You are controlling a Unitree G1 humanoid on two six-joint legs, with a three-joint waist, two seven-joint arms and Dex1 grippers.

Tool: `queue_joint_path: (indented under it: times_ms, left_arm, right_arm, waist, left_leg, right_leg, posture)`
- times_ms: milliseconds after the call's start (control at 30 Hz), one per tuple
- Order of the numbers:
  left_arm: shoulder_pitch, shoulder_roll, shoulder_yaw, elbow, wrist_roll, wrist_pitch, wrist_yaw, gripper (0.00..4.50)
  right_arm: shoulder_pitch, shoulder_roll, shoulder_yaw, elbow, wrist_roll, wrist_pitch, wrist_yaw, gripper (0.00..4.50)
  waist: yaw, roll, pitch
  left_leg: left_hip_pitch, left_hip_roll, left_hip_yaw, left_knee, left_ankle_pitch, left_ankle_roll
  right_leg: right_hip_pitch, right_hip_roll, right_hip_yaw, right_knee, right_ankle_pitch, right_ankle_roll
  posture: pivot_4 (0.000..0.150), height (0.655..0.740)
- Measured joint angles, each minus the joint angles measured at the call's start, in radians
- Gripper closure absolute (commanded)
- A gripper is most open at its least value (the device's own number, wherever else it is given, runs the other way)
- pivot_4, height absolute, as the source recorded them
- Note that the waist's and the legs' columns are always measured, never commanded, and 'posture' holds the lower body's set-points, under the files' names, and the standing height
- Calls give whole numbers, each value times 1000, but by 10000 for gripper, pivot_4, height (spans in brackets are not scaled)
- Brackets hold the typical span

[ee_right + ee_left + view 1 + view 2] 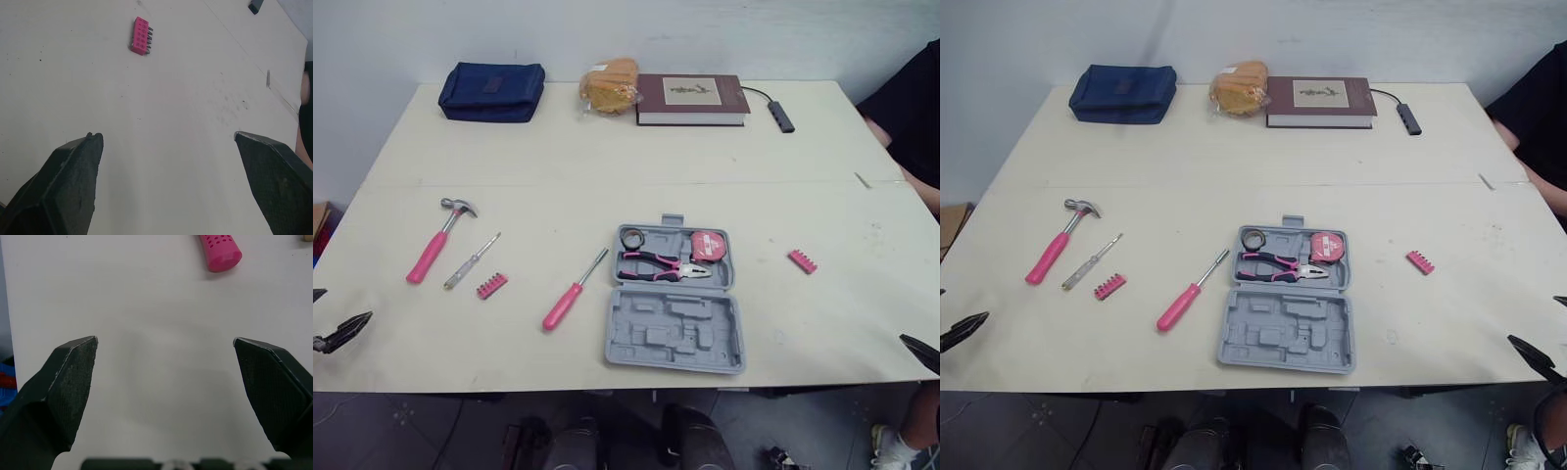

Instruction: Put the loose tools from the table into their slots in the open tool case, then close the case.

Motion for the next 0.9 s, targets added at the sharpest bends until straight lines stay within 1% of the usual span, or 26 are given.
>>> queue_joint_path:
  times_ms: [33, 100, 133, 200, 267, 300, 367, 433, 467, 500, 533, 567, 600, 667, 700, 733, 767, 800, 900]
  left_arm:
    - [0, 0, 0, 0, 0, 0, 0, 264]
    - [3, -10, -15, -82, -28, 56, -44, 264]
    - [4, -35, -28, -191, -72, 123, -84, 264]
    - [0, -78, -78, -411, -135, 214, -128, 264]
    - [-2, -110, -123, -575, -161, 279, -125, 264]
    - [-5, -124, -153, -655, -174, 317, -120, 264]
    - [-37, -164, -217, -784, -180, 380, -98, 264]
    - [-78, -199, -293, -883, -177, 416, -81, 5846]
    - [-93, -211, -316, -908, -174, 434, -68, 7876]
    - [-118, -231, -344, -935, -172, 461, -49, 11181]
    - [-133, -250, -374, -962, -169, 481, -35, 16901]
    - [-140, -256, -392, -973, -163, 489, -30, 19637]
    - [-158, -268, -423, -980, -148, 500, -24, 24426]
    - [-222, -326, -500, -980, -108, 528, 7, 28256]
    - [-242, -349, -543, -980, -85, 532, 13, 34124]
    - [-250, -364, -583, -980, -60, 535, 15, 36812]
    - [-253, -375, -610, -978, -39, 540, 19, 42164]
    - [-263, -394, -633, -976, -17, 551, 34, 44213]
    - [-291, -431, -666, -976, 9, 575, 62, 44213]
  right_arm:
    - [0, 0, 0, 0, 0, 0, 0, 0]
    - [-11, 9, 6, -46, 51, 73, -5, 0]
    - [-19, 14, 23, -113, 110, 149, -10, 0]
    - [-37, 15, 82, -253, 179, 250, -11, 0]
    - [-56, 12, 126, -346, 203, 317, -17, 0]
    - [-68, 8, 158, -388, 207, 352, -24, 0]
    - [-92, 1, 231, -446, 208, 421, -36, 0]
    - [-120, -3, 303, -497, 205, 475, -46, 5676]
    - [-128, -3, 322, -508, 197, 489, -49, 7685]
    - [-139, -3, 343, -512, 184, 503, -54, 11586]
    - [-148, -3, 364, -513, 168, 509, -60, 17561]
    - [-151, -3, 376, -513, 158, 510, -63, 20932]
    - [-155, -3, 397, -512, 139, 510, -68, 25994]
    - [-190, 17, 460, -496, 84, 499, -92, 31590]
    - [-205, 27, 491, -486, 60, 489, -101, 36578]
    - [-217, 35, 513, -471, 41, 482, -111, 39833]
    - [-225, 39, 528, -459, 23, 480, -118, 44910]
    - [-241, 39, 548, -439, -4, 478, -127, 45000]
    - [-289, 44, 585, -405, -46, 473, -148, 45000]
  waist:
    - [0, 0, 0]
    - [2, 0, 0]
    - [3, 0, 0]
    - [4, 0, 0]
    - [4, 0, 0]
    - [4, 0, 0]
    - [4, 0, 0]
    - [5, 0, 0]
    - [5, 0, 0]
    - [6, 0, 0]
    - [6, 0, 0]
    - [6, 0, 0]
    - [6, -1, -1]
    - [9, -1, -1]
    - [11, -1, -1]
    - [13, -1, -1]
    - [16, -1, -1]
    - [17, -1, -1]
    - [17, -1, -1]
  left_leg:
    - [0, 0, 0, 0, 0, 0]
    - [0, 0, -1, 1, 0, 0]
    - [0, 0, -1, 1, 0, -1]
    - [0, 0, -2, 2, -2, -4]
    - [0, 0, -2, 2, -1, -4]
    - [-1, 1, -2, 2, 0, -1]
    - [-1, 0, -2, 2, 1, 0]
    - [-1, -1, 0, 3, 2, 2]
    - [-1, -2, 1, 3, 2, 2]
    - [-1, -3, 1, 3, 2, 3]
    - [-1, -3, 2, 3, 3, 3]
    - [-1, -3, 2, 3, 3, 4]
    - [-1, -3, 2, 3, 3, 4]
    - [-1, -3, 2, 4, 4, 4]
    - [-1, -4, 2, 4, 4, 4]
    - [-1, -4, 2, 4, 4, 4]
    - [-1, -4, 3, 4, 4, 4]
    - [-1, -3, 3, 4, 4, 4]
    - [-1, -3, 3, 6, 4, 4]
  right_leg:
    - [0, 0, 0, 0, 0, 0]
    - [1, -1, 1, 1, 0, 0]
    - [1, -1, 3, 2, 0, 0]
    - [1, -2, 6, 2, 0, 0]
    - [0, -1, 6, 2, 0, 0]
    - [0, 0, 6, 2, 0, -1]
    - [0, 1, 6, 2, 0, -1]
    - [0, 2, 4, 2, 0, 0]
    - [0, 3, 3, 2, 1, 0]
    - [0, 6, 1, 2, 1, 1]
    - [0, 6, 0, 2, 1, 2]
    - [0, 6, 0, 2, 1, 2]
    - [0, 7, 0, 2, 1, 2]
    - [1, 7, 0, 2, 2, 3]
    - [1, 7, 0, 2, 2, 3]
    - [1, 7, 1, 2, 2, 3]
    - [0, 7, 1, 1, 2, 3]
    - [0, 8, 1, 1, 2, 3]
    - [1, 8, 1, 2, 2, 3]
  posture:
    - [1500, 7400]
    - [1500, 7400]
    - [1500, 7400]
    - [1500, 7400]
    - [1500, 7400]
    - [1500, 7400]
    - [1500, 7400]
    - [1500, 7400]
    - [1500, 7400]
    - [1500, 7400]
    - [1500, 7400]
    - [1500, 7400]
    - [1500, 7400]
    - [1500, 7400]
    - [1500, 7400]
    - [1500, 7400]
    - [1500, 7400]
    - [1500, 7400]
    - [1500, 7400]
